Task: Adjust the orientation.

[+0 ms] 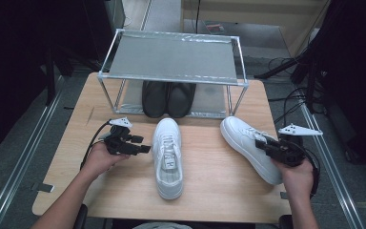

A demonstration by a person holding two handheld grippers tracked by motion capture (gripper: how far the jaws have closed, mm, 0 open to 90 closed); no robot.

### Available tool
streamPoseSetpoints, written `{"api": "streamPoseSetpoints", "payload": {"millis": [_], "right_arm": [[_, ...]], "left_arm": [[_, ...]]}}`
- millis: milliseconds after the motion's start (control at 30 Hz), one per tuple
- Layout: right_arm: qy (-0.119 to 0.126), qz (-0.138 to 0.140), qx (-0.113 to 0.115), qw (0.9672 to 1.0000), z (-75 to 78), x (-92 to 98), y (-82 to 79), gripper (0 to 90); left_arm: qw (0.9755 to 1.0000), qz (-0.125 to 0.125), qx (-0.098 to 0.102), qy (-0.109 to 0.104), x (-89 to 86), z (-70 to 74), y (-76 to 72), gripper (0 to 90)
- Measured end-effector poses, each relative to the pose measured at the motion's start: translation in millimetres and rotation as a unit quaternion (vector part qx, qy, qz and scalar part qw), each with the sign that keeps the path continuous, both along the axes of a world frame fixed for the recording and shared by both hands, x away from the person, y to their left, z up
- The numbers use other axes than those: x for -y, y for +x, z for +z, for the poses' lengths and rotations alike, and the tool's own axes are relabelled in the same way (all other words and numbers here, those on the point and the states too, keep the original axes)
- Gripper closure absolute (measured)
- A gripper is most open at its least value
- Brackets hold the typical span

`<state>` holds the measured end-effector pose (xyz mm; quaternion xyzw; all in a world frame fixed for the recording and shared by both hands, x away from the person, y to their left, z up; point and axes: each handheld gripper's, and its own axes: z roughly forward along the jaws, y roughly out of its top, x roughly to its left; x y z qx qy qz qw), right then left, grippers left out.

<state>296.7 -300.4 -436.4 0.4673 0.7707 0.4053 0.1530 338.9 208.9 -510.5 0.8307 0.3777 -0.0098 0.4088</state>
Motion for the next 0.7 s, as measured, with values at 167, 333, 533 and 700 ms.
{"api": "streamPoseSetpoints", "payload": {"millis": [167,333,533,700], "right_arm": [[0.001,0.022,-0.001,0.9998,-1.1,-12.2,3.2,78.7],[0.004,0.043,-0.006,0.9991,-2.2,-25.0,8.5,78.6],[0.001,0.065,-0.004,0.9978,-2.7,-40.4,15.8,78.6],[0.001,0.084,-0.004,0.9964,-3.6,-53.2,22.4,78.6]], "left_arm": [[0.9999,-0.003,-0.003,0.011,-0.2,0.9,-2.7,36.9],[1.0,0.003,0.005,0.007,-6.3,0.9,-9.0,37.1],[0.9998,0.017,0.003,0.01,-14.8,-0.7,-16.6,37.0],[0.9996,0.024,0.005,0.014,-20.4,-1.6,-24.0,37.0]]}}
